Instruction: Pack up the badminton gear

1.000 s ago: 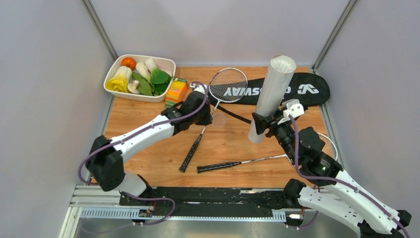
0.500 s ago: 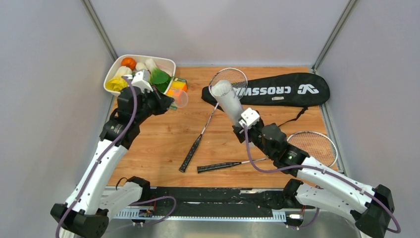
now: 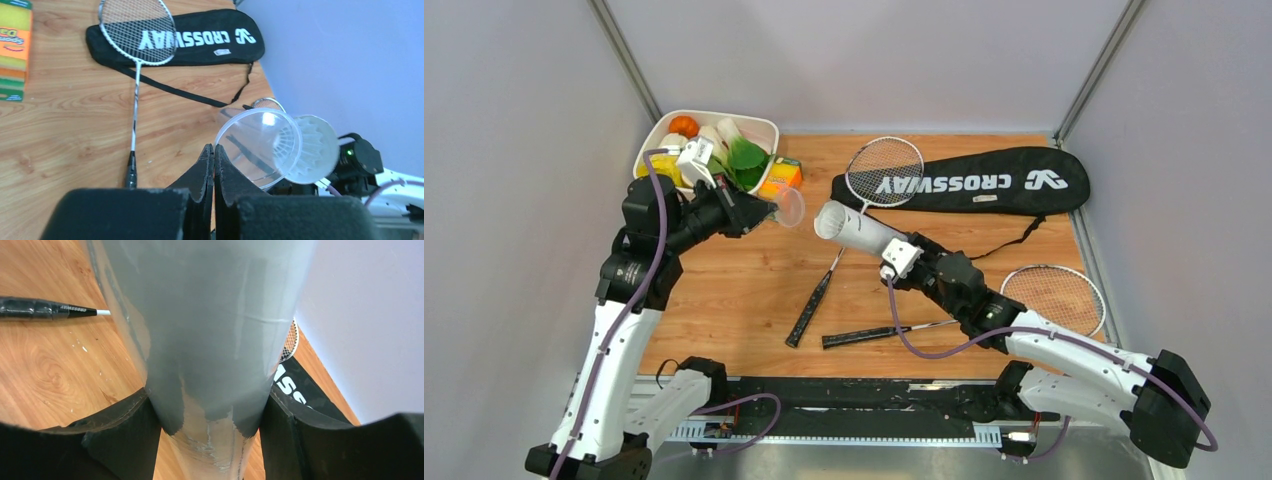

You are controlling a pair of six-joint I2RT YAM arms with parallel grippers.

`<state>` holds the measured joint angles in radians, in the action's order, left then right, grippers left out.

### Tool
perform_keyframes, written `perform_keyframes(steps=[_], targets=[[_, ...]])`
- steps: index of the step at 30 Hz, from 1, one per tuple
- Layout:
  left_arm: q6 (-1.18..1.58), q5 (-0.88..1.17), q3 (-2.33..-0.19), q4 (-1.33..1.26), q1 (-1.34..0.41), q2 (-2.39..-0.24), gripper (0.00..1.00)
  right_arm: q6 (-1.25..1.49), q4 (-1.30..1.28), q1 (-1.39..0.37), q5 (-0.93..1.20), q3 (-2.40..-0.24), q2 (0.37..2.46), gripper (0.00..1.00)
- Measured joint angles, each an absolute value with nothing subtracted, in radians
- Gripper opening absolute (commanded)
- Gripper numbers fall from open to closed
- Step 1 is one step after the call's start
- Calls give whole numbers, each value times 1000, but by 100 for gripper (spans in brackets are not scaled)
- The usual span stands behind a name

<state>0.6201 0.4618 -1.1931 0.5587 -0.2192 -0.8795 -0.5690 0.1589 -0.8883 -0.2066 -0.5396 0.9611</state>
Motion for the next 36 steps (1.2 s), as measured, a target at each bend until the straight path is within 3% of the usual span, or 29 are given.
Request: perform_keyframes(steps=[15, 36], targets=[[671, 776, -1098, 452, -219, -867, 0, -667, 185, -889, -185, -537, 1013, 59], [651, 772, -1047, 498, -219, -877, 0, -713, 191, -920, -193, -537, 1032, 59]])
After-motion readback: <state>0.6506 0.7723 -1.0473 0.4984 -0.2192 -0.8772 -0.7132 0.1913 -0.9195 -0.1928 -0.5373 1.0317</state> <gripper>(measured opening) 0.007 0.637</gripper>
